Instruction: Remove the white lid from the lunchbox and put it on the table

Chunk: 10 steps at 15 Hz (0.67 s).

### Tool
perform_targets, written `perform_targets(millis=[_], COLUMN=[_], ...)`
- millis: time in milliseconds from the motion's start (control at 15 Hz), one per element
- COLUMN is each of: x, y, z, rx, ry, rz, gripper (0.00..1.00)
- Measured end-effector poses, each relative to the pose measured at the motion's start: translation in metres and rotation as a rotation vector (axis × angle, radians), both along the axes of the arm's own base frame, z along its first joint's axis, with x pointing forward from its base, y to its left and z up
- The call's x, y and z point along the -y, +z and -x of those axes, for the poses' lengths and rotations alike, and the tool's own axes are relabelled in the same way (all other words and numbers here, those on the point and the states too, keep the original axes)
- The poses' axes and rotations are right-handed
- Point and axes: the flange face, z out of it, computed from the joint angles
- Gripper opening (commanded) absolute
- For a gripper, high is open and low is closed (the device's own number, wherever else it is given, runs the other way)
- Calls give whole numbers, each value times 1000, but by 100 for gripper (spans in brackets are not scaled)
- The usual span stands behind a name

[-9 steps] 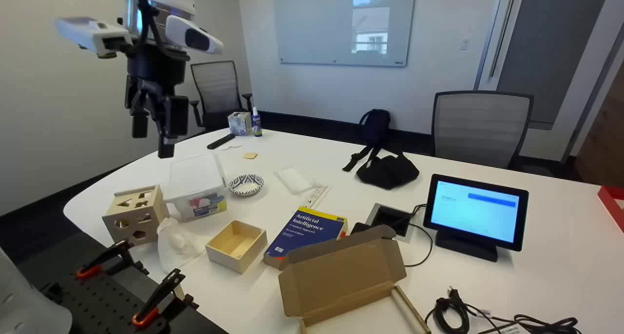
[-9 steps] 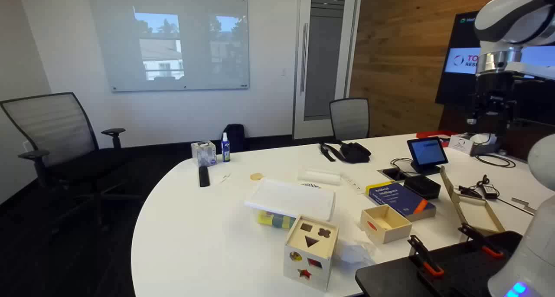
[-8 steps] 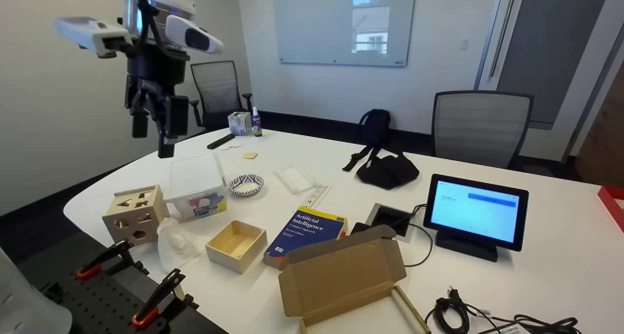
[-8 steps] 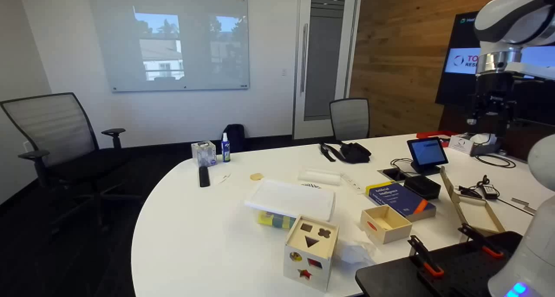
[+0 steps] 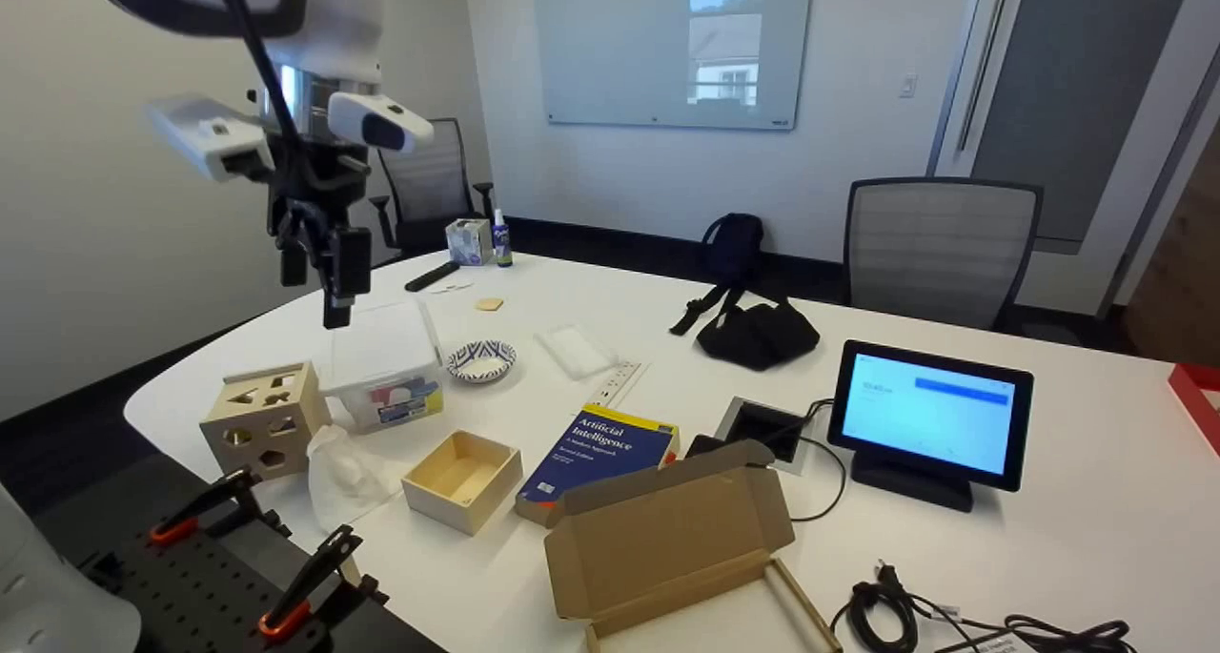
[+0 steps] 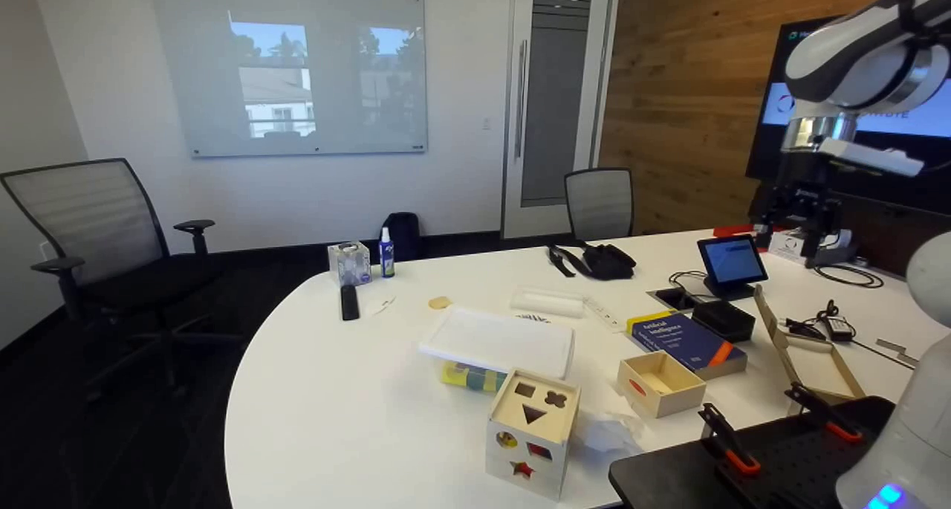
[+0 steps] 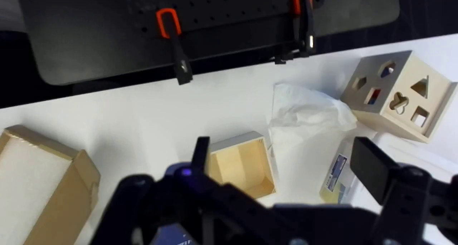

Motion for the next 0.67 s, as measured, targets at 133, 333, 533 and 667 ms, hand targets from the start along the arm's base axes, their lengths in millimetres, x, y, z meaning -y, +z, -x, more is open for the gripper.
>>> perform_targets(millis=[133,333,533,667], x=[-29,-65,-99,-124], y=[-35,-67,-104,-132], z=[-8,-35,-57,-60], rx=[43,125,181,181], ry=[-49,-111,-182,-206], rz=[-13,-40,-64,-74], gripper=[100,100,100,100])
